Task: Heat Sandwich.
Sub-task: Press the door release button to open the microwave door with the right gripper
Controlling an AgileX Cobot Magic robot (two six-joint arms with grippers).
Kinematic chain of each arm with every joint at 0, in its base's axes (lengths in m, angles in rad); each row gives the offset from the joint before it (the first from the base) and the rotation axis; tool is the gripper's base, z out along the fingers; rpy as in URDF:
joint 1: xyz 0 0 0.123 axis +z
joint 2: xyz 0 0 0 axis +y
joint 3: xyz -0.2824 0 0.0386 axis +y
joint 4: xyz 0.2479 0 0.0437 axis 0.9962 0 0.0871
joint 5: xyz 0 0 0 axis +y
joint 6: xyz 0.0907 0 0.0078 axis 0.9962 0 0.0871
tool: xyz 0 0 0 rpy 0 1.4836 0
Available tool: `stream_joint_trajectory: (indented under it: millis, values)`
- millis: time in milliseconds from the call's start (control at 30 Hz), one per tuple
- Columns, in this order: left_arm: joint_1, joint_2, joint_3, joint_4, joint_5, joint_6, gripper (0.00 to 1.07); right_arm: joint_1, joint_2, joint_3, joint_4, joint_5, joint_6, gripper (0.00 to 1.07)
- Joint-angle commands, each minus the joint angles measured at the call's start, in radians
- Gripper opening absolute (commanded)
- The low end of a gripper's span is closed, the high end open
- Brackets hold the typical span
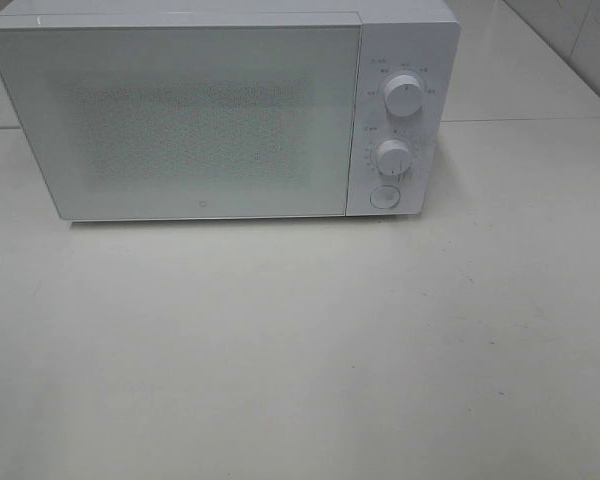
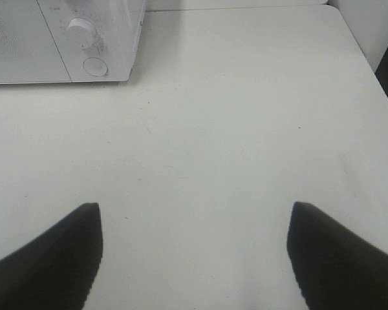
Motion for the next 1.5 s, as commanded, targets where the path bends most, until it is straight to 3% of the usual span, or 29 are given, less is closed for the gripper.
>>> stream_joint_trajectory:
  millis: [33, 367, 1500]
  values:
    - [0.003, -0.020, 0.003, -0.004, -0.013, -0.001, 1.01, -0.007, -0.027, 0.003, -0.001, -0.005, -0.008, 0.77]
    - [0.003, -0.020, 0.003, -0.004, -0.013, -0.001, 1.01, -0.007, 0.085, -0.040, -0.001, -0.159, -0.021, 0.78]
    - [0.003, -0.020, 0.003, -0.004, -0.013, -0.001, 1.01, -0.007, 0.757, -0.040, 0.000, -0.912, -0.028, 0.76]
